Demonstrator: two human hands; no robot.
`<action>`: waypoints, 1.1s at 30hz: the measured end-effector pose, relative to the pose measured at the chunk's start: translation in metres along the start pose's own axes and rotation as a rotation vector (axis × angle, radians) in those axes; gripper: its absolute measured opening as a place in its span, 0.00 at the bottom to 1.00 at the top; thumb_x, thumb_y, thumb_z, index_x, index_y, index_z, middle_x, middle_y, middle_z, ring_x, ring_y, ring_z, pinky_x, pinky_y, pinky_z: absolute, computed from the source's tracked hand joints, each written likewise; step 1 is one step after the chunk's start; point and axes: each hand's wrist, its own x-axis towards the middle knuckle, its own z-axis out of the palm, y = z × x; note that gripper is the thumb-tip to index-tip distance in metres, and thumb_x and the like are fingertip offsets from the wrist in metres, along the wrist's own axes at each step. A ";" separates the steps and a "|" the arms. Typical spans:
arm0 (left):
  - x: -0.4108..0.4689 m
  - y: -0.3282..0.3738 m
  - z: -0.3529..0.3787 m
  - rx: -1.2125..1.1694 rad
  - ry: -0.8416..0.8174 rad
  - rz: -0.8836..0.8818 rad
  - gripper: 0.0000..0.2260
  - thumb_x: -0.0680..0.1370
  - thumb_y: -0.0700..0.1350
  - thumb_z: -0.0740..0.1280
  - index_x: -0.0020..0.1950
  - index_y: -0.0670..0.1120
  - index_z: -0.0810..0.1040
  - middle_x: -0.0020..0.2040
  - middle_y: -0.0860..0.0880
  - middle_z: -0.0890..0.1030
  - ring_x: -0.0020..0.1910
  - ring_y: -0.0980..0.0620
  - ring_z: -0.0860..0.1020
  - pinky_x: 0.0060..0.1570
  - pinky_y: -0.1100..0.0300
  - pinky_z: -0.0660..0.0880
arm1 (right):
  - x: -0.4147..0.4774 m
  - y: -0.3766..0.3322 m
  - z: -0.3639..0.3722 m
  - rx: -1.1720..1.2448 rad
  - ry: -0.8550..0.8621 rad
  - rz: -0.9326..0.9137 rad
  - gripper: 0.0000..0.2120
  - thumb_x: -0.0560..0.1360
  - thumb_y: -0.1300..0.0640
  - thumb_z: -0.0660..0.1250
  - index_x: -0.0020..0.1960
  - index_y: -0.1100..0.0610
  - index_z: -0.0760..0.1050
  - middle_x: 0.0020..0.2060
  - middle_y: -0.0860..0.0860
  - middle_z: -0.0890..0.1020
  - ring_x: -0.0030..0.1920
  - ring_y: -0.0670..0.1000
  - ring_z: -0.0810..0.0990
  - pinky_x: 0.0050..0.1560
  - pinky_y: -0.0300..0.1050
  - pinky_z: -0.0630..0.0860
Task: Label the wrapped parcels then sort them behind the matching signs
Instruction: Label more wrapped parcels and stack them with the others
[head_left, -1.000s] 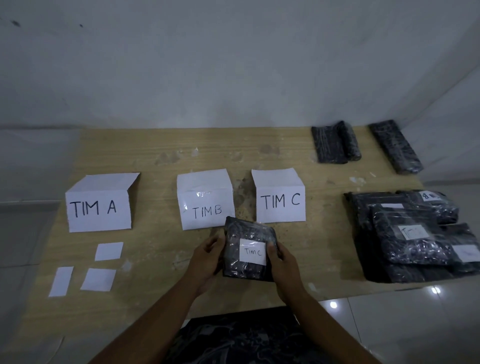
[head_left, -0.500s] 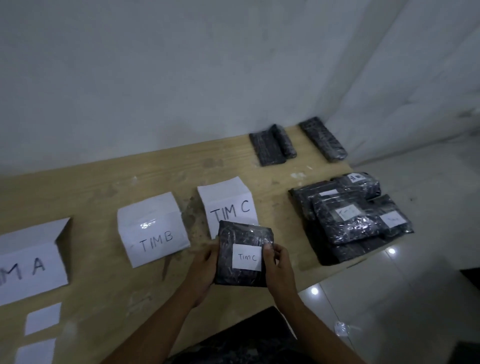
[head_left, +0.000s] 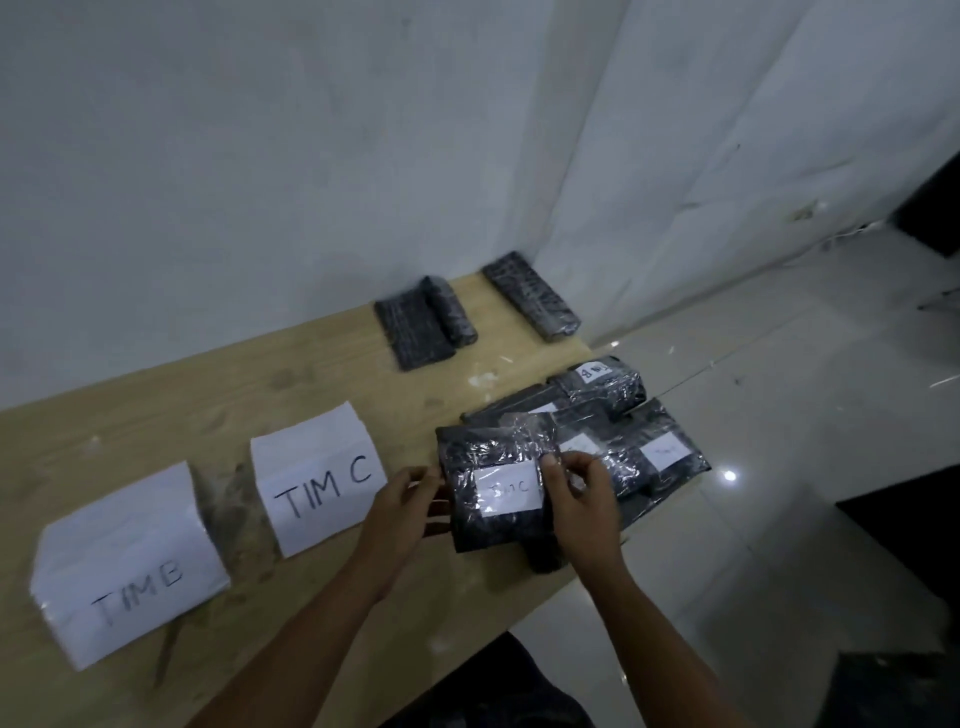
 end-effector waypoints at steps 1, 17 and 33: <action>0.001 0.007 0.016 0.018 -0.026 0.029 0.08 0.81 0.47 0.62 0.53 0.45 0.78 0.49 0.44 0.84 0.47 0.48 0.83 0.47 0.52 0.81 | 0.014 0.001 -0.013 -0.010 0.004 -0.004 0.09 0.77 0.49 0.67 0.52 0.54 0.74 0.44 0.43 0.79 0.41 0.35 0.78 0.37 0.26 0.73; 0.100 0.057 0.186 0.565 -0.113 0.131 0.10 0.81 0.52 0.61 0.62 0.54 0.72 0.58 0.57 0.73 0.58 0.58 0.71 0.60 0.55 0.71 | 0.242 0.051 -0.131 -0.349 -0.026 0.004 0.13 0.79 0.47 0.62 0.51 0.57 0.74 0.44 0.52 0.80 0.43 0.50 0.77 0.42 0.44 0.72; 0.127 0.059 0.209 0.647 -0.060 0.199 0.06 0.81 0.49 0.62 0.57 0.51 0.73 0.56 0.55 0.74 0.57 0.56 0.72 0.55 0.61 0.67 | 0.260 0.064 -0.132 -0.272 -0.089 -0.088 0.09 0.78 0.48 0.65 0.48 0.54 0.75 0.46 0.49 0.79 0.50 0.47 0.75 0.46 0.41 0.68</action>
